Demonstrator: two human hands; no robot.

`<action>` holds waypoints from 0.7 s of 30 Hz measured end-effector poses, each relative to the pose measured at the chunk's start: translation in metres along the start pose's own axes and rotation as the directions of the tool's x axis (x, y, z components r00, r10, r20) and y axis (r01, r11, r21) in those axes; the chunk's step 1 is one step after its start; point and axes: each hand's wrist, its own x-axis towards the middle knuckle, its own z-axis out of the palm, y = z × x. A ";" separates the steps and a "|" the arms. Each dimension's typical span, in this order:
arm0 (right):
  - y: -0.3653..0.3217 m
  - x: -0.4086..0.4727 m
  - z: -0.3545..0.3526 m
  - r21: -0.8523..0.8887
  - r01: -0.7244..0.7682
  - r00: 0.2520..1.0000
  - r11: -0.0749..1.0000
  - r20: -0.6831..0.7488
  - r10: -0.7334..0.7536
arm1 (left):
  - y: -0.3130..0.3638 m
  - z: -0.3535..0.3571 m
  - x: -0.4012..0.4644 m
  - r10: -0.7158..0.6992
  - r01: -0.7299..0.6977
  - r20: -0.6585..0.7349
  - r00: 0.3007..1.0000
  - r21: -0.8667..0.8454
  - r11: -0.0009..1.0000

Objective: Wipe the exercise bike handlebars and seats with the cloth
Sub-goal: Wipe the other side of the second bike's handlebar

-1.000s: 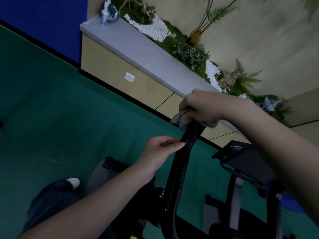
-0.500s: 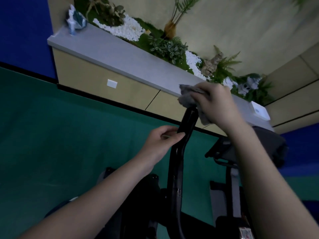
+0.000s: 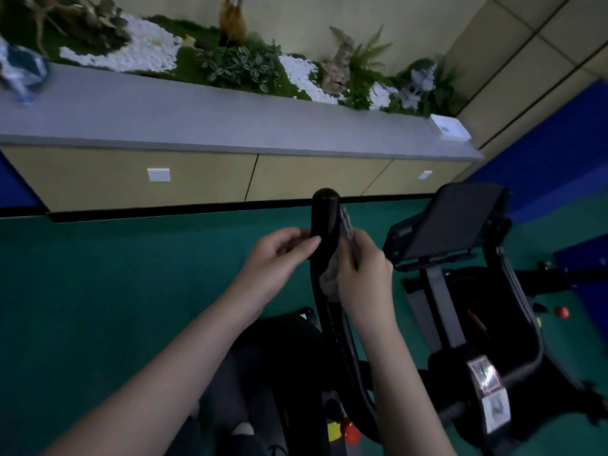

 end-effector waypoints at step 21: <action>0.002 -0.049 0.018 -0.131 -0.024 0.915 0.991 -0.401 -0.031 | -0.001 -0.008 0.009 0.019 -0.024 0.090 0.996 0.053 0.998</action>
